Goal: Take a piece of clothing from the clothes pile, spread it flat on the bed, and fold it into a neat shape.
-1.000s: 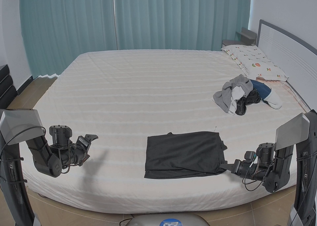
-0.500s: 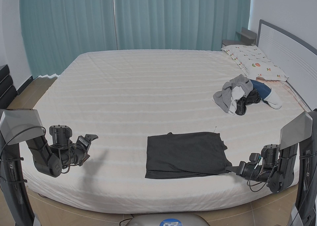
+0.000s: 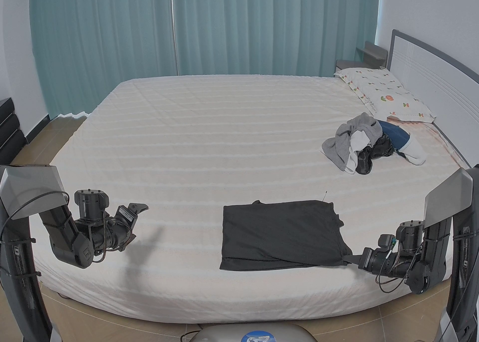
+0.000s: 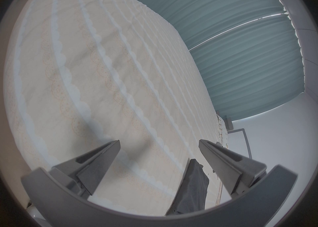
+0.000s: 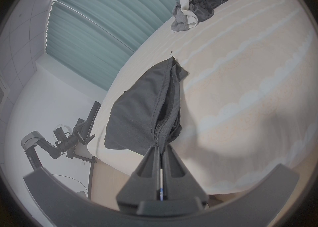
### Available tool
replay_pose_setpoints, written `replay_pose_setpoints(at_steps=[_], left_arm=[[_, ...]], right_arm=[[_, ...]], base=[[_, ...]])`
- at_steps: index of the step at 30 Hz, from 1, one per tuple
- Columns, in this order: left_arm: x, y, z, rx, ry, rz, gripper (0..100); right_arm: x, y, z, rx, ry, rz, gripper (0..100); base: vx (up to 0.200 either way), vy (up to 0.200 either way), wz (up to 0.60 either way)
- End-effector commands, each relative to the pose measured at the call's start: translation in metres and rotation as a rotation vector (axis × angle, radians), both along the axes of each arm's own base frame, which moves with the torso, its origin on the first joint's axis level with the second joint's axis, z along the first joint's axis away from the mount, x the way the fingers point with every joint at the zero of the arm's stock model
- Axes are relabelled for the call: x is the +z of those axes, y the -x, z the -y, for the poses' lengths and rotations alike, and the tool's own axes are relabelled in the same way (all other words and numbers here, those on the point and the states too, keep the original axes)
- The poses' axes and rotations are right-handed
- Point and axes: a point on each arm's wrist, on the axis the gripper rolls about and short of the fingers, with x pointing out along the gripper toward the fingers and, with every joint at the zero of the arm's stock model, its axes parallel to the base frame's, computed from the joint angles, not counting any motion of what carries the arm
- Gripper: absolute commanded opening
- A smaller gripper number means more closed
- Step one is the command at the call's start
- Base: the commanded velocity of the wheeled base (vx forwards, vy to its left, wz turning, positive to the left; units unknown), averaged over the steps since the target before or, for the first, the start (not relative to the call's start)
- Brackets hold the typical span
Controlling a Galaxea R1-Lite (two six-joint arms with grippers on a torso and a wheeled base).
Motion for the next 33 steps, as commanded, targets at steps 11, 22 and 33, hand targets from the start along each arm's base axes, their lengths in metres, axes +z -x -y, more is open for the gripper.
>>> replay_pose_setpoints(at_steps=[11, 22, 33], left_arm=[[0.0, 0.0, 0.0, 0.0, 0.0, 0.0, 100], [0.001, -0.002, 0.001, -0.005, 0.0, 0.008, 100], [0.004, 0.0, 0.019, -0.06, 0.004, 0.012, 100]], right_arm=[[0.002, -0.002, 0.005, -0.011, -0.005, 0.016, 100], [0.013, -0.028, 0.024, -0.145, -0.128, 0.054, 100], [0.004, -0.042, 0.034, -0.225, -0.195, 0.03, 100]], base=[[0.0, 0.0, 0.0], [0.0, 0.0, 0.0], [0.0, -0.145, 0.0]])
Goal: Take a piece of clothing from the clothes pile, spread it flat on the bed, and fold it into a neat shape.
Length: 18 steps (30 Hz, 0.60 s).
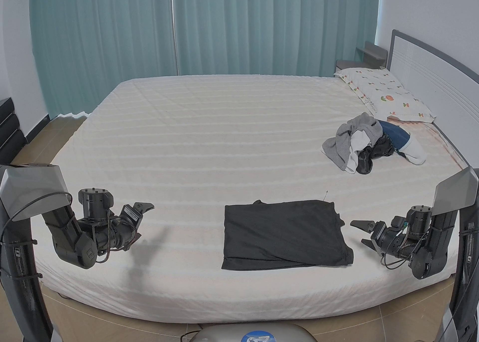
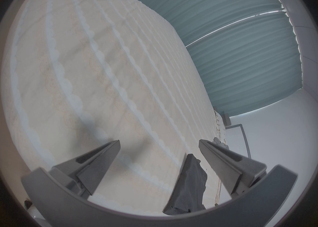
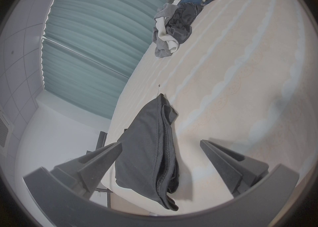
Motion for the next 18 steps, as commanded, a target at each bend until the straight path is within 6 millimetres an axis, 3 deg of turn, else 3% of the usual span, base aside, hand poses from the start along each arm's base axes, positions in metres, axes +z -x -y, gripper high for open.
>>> replay_pose_setpoints(at_steps=[1, 18], left_arm=[[0.001, 0.001, 0.01, -0.028, 0.002, 0.002, 100], [0.0, 0.001, 0.031, -0.088, -0.002, 0.007, 100]], right_arm=[[-0.006, -0.002, 0.0, -0.004, -0.001, -0.005, 100], [-0.007, -0.003, -0.001, -0.004, 0.002, -0.005, 100]], base=[[0.0, -0.2, 0.0], [0.0, -0.2, 0.0]])
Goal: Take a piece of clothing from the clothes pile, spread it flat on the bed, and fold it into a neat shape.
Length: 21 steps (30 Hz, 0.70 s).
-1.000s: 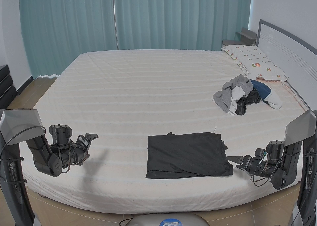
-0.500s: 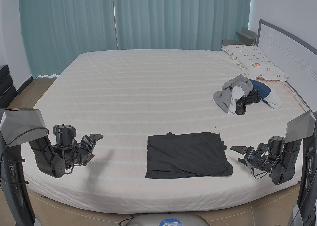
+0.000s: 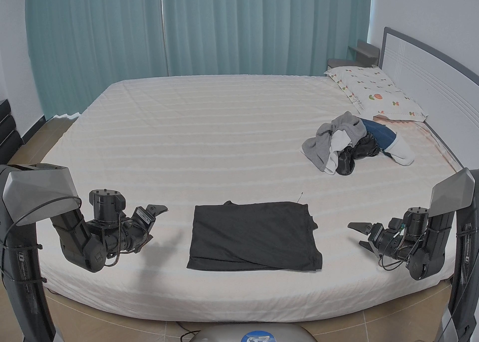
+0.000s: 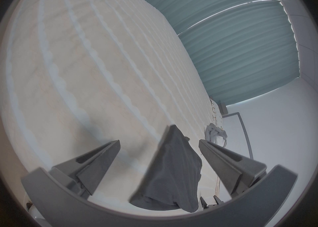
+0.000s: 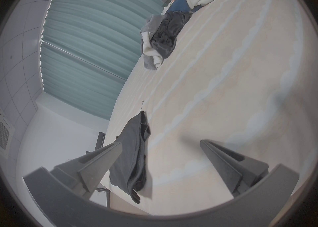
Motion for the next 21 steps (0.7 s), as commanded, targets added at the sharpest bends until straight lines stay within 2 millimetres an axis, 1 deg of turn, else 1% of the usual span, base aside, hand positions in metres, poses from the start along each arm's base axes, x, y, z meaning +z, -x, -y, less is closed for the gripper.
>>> replay_pose_setpoints(at_steps=[1, 4, 7, 8, 9, 10, 12, 21], left_arm=[[0.0, -0.002, 0.009, -0.027, -0.002, 0.008, 100], [-0.006, -0.002, 0.015, -0.052, -0.021, 0.001, 100], [-0.013, -0.002, 0.016, -0.073, -0.087, 0.004, 100], [-0.018, -0.002, 0.016, -0.081, -0.134, 0.006, 100], [-0.019, -0.003, 0.016, -0.082, -0.139, 0.006, 100], [-0.027, -0.003, 0.017, -0.096, -0.197, 0.005, 100], [-0.036, -0.004, 0.02, -0.113, -0.241, 0.013, 100], [-0.053, -0.009, 0.024, -0.043, -0.291, 0.101, 100]], right_arm=[[0.0, 0.0, 0.0, 0.0, 0.001, 0.008, 100], [0.0, 0.0, 0.0, 0.0, 0.001, 0.005, 100], [0.0, 0.0, 0.0, 0.0, 0.001, 0.005, 100], [0.0, 0.0, 0.0, 0.001, 0.002, 0.006, 100], [0.0, 0.0, 0.0, 0.001, 0.002, 0.006, 100], [0.0, 0.0, -0.001, 0.003, 0.003, 0.006, 100], [-0.001, 0.0, -0.001, 0.003, 0.003, 0.005, 100], [-0.002, 0.0, -0.001, 0.004, 0.006, 0.002, 100]], base=[[0.0, -0.2, 0.0], [0.0, -0.2, 0.0], [0.0, 0.0, 0.0], [0.0, 0.0, 0.0], [0.0, 0.0, 0.0], [0.0, 0.0, 0.0], [0.0, 0.0, 0.0], [0.0, 0.0, 0.0]])
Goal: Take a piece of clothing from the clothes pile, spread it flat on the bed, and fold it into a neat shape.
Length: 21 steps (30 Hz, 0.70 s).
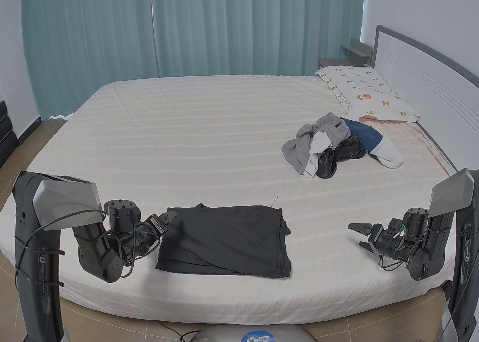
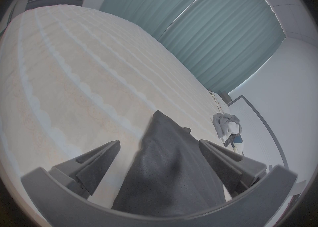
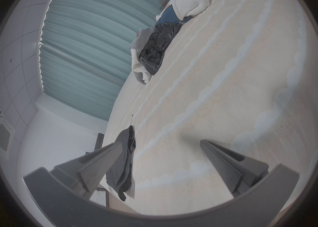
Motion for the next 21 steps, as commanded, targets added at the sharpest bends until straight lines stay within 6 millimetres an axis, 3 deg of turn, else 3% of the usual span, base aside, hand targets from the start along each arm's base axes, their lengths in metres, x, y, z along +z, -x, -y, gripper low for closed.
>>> replay_pose_setpoints(at_steps=[1, 10, 21], left_arm=[[-0.022, 0.001, 0.005, 0.008, -0.023, -0.036, 100], [-0.026, 0.004, 0.018, -0.033, -0.033, -0.011, 100], [-0.027, 0.0, 0.019, -0.022, -0.031, 0.009, 100]], right_arm=[[-0.001, 0.0, 0.0, 0.0, 0.0, 0.005, 100], [-0.001, 0.0, 0.0, 0.0, 0.0, 0.005, 100], [-0.001, 0.0, 0.0, 0.001, 0.002, 0.004, 100]], base=[[0.0, 0.0, 0.0], [0.0, 0.0, 0.0], [0.0, 0.0, 0.0]])
